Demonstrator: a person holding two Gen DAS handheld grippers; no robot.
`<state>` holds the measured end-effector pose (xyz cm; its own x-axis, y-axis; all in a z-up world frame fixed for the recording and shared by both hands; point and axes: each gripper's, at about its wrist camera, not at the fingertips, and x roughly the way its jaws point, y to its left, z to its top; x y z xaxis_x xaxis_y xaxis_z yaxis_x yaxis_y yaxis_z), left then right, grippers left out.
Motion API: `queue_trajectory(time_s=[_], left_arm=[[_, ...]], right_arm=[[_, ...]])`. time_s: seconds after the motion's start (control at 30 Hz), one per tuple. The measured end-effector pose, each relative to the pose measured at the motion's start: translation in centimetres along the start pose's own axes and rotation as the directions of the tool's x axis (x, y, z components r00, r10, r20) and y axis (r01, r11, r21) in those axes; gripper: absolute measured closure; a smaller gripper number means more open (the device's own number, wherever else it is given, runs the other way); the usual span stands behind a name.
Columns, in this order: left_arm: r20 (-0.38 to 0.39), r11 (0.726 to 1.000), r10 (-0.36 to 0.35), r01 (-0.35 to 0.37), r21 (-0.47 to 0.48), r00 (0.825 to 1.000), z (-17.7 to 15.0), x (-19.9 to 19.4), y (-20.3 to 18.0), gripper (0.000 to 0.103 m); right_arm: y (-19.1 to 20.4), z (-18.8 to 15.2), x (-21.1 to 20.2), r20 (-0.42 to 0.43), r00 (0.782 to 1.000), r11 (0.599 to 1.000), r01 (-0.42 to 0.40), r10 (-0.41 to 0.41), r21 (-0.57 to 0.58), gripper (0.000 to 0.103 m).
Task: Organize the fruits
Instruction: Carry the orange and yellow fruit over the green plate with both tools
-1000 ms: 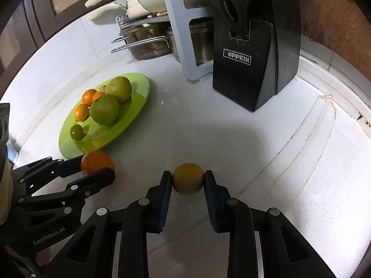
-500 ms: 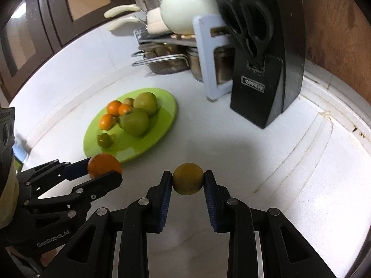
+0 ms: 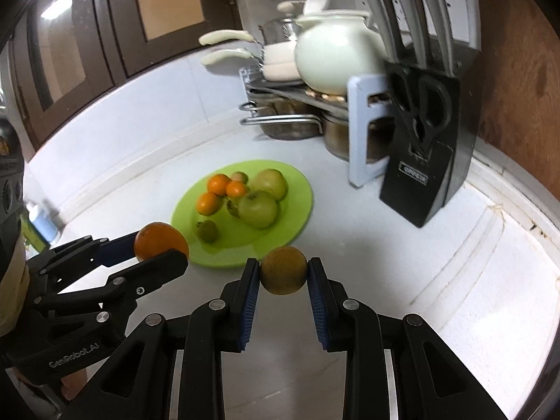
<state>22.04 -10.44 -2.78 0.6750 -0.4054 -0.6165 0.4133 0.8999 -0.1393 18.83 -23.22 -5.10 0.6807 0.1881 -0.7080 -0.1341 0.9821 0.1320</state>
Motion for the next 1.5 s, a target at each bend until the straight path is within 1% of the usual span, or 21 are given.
queue_trajectory(time_s=[0.2,0.4,0.47,0.77,0.97,1.17,1.4,1.5], left_arm=[[0.042,1.0,0.001,-0.001,0.008,0.999,0.6,-2.1,1.1,0.061],[0.065,1.0,0.015,-0.015,0.004,0.998,1.3,-3.0,2.5,0.061],[0.068,1.0,0.013,-0.013,0.001,0.998,1.6,-3.1,3.1,0.061],[0.086,0.998,0.054,-0.056,0.024,0.995,3.1,-3.0,5.3,0.061],[0.087,0.997,0.068,-0.07,0.027,0.994,4.3,-2.4,6.8,0.061],[0.065,0.995,0.089,-0.091,0.029,0.994,5.1,-0.9,8.4,0.061],[0.01,0.995,0.103,-0.103,0.018,0.995,5.6,2.1,10.2,0.061],[-0.023,0.995,0.096,-0.096,0.004,0.995,5.8,3.7,11.0,0.061]], right_arm=[[1.9,0.9,-0.8,0.034,0.999,1.0,-0.015,0.016,-0.018,0.074],[3.6,2.0,-0.6,0.053,0.998,0.999,-0.03,0.032,-0.033,0.074],[4.1,2.4,-0.3,0.055,0.998,0.999,-0.035,0.037,-0.036,0.074],[6.5,4.3,1.0,0.072,0.996,0.997,-0.052,0.056,-0.066,0.074],[7.1,5.7,2.2,0.075,0.995,0.996,-0.055,0.061,-0.075,0.074],[7.4,7.0,4.6,0.053,0.997,0.995,-0.049,0.054,-0.088,0.074],[7.1,8.5,7.8,0.011,0.999,0.994,-0.047,0.048,-0.096,0.074],[6.8,9.1,9.2,-0.006,0.999,0.994,-0.046,0.046,-0.103,0.074]])
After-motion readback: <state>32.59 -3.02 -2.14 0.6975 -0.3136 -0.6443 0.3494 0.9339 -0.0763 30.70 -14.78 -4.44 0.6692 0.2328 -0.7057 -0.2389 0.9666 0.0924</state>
